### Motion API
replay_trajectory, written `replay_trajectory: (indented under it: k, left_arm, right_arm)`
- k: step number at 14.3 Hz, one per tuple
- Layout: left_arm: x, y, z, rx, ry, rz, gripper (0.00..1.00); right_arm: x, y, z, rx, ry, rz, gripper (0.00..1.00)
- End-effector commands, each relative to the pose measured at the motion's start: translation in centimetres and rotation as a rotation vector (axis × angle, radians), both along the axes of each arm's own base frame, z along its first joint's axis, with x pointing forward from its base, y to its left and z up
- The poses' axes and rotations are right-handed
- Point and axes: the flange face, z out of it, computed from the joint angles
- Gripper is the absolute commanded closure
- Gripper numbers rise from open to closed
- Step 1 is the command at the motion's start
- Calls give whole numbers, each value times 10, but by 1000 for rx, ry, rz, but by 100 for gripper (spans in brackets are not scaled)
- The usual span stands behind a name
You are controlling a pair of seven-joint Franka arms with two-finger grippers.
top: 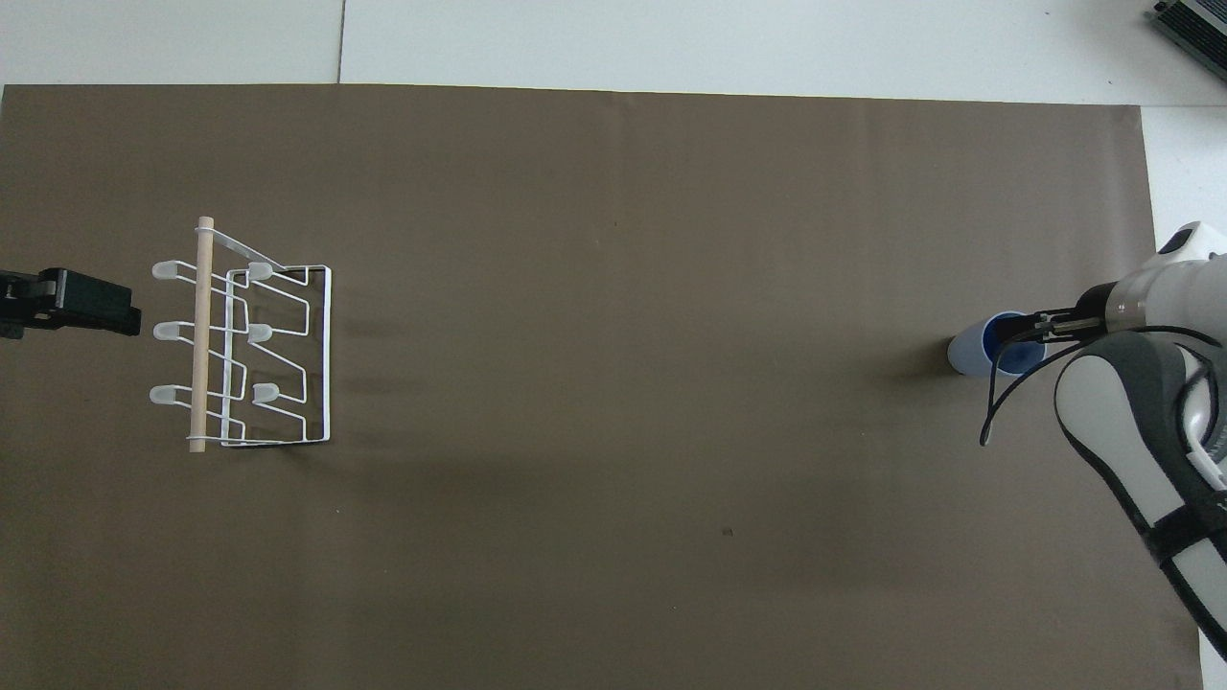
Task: Hang cup on cup holder
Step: 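Reach the right gripper down to the rim of the blue cup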
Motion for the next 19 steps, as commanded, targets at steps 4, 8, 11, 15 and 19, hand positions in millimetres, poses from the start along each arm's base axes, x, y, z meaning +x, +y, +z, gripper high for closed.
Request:
replay_trajectory:
  k: [4,8,11,15,19]
  left_arm:
    - [-7,5,2,-8,-15,0,0]
    - [-6,7,4,-8,-24,10,0]
    - [-8,8,4,-8,-16,14,0]
    - [-7,14,2,-8,-15,14,0]
    - [-9,14,3,-7,-15,26,0]
  right_arm:
    - [-13,-14,-5,-8,-5,50,0]
    - [-18,-19,-20,-21,-45,51,0]
    - [-19,-16,-24,-21,-58,39,0]
    - [-23,-10,-28,-9,-46,-19,0]
    - [-24,-9,-29,-1,-40,-58,58]
